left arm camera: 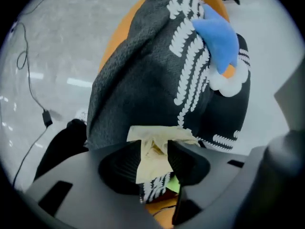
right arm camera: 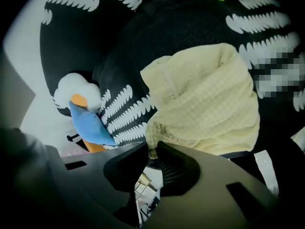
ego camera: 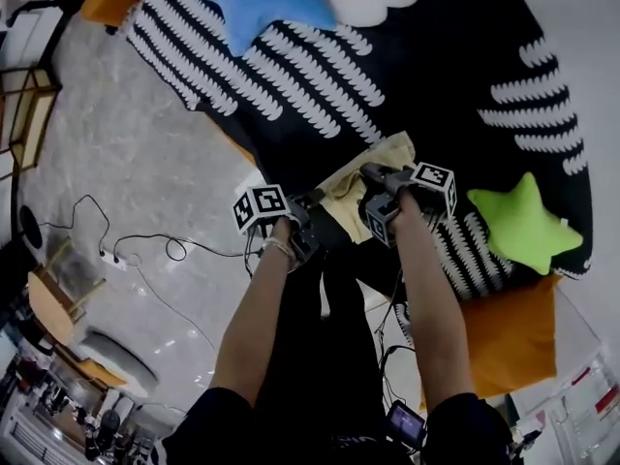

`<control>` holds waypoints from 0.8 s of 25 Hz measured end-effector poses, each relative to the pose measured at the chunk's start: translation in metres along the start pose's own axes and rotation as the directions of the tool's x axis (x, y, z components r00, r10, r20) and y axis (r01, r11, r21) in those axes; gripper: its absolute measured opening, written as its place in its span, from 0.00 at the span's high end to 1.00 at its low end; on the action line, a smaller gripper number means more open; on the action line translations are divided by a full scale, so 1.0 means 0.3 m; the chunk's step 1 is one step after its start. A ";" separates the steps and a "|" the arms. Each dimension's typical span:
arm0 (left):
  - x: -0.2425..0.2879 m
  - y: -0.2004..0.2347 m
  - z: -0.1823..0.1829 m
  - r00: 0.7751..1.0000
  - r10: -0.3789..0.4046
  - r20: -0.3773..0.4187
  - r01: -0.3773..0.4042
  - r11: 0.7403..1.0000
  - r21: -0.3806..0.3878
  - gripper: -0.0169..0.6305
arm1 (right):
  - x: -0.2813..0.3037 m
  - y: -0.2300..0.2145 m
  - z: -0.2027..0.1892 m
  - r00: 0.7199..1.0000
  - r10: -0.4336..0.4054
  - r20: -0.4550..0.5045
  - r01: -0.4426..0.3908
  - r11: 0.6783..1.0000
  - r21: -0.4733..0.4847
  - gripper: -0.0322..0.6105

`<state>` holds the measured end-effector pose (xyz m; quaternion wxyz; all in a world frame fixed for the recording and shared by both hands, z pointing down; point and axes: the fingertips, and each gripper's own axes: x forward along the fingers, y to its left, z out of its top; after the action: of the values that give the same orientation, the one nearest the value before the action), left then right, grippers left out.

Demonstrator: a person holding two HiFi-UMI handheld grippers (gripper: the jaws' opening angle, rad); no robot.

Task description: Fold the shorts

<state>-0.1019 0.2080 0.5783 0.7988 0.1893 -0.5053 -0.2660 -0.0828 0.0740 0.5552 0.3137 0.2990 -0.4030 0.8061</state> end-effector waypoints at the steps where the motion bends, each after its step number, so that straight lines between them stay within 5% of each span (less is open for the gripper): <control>1: -0.012 0.010 0.035 1.000 0.001 0.022 -0.003 0.998 0.056 0.71 | 0.042 0.004 0.005 1.000 0.000 0.007 0.000 1.000 0.004 0.83; 3: -0.021 0.010 0.065 0.999 0.004 0.045 -0.013 0.981 0.195 0.70 | 0.102 0.008 0.031 1.000 0.002 0.026 -0.002 1.000 -0.008 0.82; 5: -0.017 -0.013 0.049 0.998 0.023 0.057 -0.043 0.928 0.369 0.67 | 0.131 0.022 0.068 0.998 0.044 0.041 -0.044 0.999 -0.002 0.78; 7: -0.008 -0.031 0.018 0.995 0.071 0.068 -0.097 0.829 0.551 0.65 | 0.153 0.044 0.098 0.993 0.107 0.049 -0.109 0.994 0.023 0.58; 9: 0.008 -0.040 -0.004 0.988 0.127 0.084 -0.149 0.707 0.691 0.64 | 0.165 0.053 0.114 0.992 0.117 0.044 -0.116 0.993 -0.010 0.55; 11: 0.026 -0.048 -0.022 0.985 0.151 0.088 -0.165 0.638 0.753 0.64 | 0.161 0.071 0.101 0.993 0.116 0.001 -0.115 0.987 -0.115 0.52; 15: 0.023 -0.091 -0.011 0.987 0.091 0.129 -0.158 0.604 0.781 0.64 | 0.084 0.210 0.017 0.960 0.250 -0.130 -0.280 0.895 -0.347 0.39; 17: -0.002 -0.126 -0.010 0.987 0.071 0.144 -0.158 0.593 0.789 0.61 | 0.012 0.270 -0.017 0.939 0.292 -0.180 -0.343 0.815 -0.467 0.39; 20: -0.030 -0.188 -0.026 0.989 0.020 0.143 -0.127 0.595 0.794 0.55 | -0.110 0.307 -0.027 0.942 0.282 -0.183 -0.330 0.676 -0.658 0.45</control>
<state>-0.1113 0.1693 0.5364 0.6076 0.4900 -0.6250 0.0111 -0.1328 0.0279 0.4844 0.2751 0.0645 -0.7031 0.6525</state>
